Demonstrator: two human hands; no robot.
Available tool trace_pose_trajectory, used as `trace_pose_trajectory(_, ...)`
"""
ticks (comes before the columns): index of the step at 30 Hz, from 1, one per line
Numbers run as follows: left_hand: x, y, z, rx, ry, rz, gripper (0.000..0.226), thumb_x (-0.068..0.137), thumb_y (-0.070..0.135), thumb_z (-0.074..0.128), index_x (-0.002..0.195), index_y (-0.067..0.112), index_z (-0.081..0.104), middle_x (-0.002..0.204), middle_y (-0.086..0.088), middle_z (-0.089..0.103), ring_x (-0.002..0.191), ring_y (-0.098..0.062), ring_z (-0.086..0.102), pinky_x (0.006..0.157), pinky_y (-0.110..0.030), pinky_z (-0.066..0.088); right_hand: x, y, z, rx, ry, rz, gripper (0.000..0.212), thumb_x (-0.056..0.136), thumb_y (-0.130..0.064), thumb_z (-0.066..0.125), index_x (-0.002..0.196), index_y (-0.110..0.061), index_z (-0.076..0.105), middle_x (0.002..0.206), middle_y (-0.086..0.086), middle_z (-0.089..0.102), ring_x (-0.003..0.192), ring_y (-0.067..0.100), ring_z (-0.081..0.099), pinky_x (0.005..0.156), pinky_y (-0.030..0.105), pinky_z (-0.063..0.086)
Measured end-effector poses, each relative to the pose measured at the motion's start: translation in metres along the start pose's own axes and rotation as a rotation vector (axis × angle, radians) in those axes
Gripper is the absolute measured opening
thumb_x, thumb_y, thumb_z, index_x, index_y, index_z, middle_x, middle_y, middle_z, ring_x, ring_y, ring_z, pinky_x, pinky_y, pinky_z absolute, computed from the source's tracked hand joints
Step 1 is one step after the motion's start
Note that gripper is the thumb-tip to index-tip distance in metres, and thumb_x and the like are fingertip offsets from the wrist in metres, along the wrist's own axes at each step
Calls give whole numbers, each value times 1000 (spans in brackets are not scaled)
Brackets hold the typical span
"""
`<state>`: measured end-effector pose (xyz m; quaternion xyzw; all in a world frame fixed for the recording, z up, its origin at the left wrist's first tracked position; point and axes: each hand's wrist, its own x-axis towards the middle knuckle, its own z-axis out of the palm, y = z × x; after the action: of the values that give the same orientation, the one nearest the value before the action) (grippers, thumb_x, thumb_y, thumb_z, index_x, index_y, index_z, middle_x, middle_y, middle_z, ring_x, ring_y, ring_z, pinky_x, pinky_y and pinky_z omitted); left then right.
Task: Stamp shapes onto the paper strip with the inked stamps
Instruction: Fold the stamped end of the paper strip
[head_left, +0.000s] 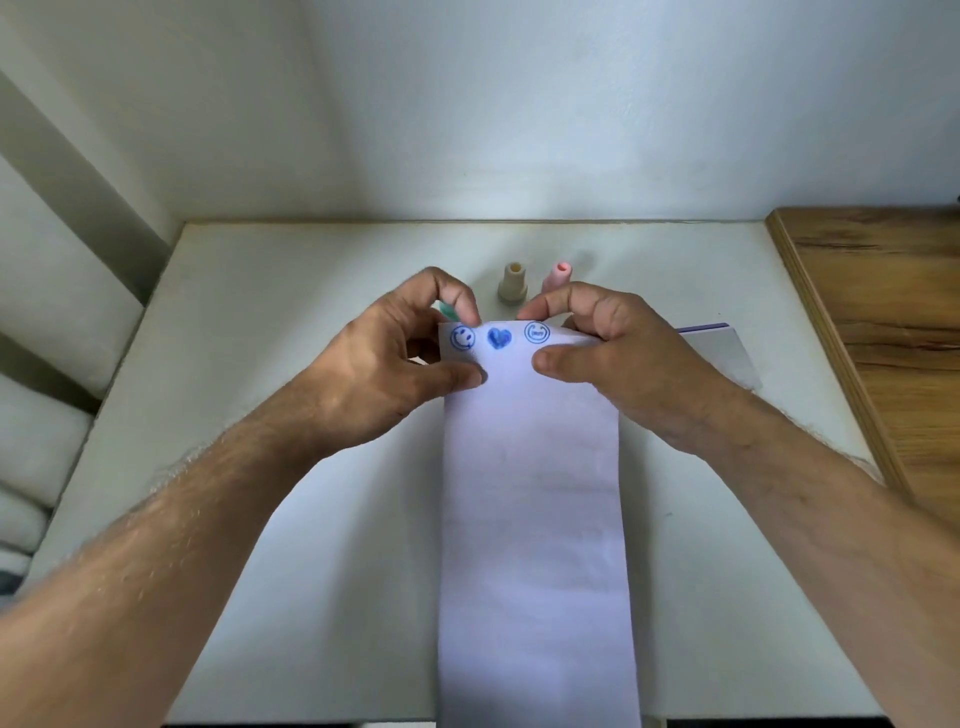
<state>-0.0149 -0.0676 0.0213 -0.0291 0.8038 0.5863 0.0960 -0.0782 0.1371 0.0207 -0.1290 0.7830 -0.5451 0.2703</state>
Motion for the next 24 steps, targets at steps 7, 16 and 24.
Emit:
trace_pose_trajectory(7, 0, -1, 3, 21, -13, -66, 31, 76, 1, 79, 90, 26, 68, 94, -3, 72, 81, -15, 63, 82, -34, 55, 2, 2, 1, -128, 22, 15, 40, 63, -22, 86, 92, -33, 60, 91, 11, 67, 69, 21, 57, 66, 34, 46)
trace_pose_trajectory(16, 0, 4, 6, -23, 101, -149, 29, 71, 7, 84, 94, 22, 74, 97, -14, 74, 89, -32, 69, 92, -44, 53, -2, 3, -1, -427, 77, -80, 44, 68, -28, 86, 108, -38, 70, 106, -16, 67, 92, 9, 66, 68, 4, 46)
trace_pose_trajectory(24, 0, 5, 5, -76, 49, -174, 39, 75, -1, 79, 108, 20, 74, 96, -4, 77, 89, -28, 72, 86, -29, 58, -4, 4, 2, -579, 55, -102, 31, 87, -27, 61, 116, -33, 68, 108, -7, 71, 93, 11, 65, 84, 27, 53)
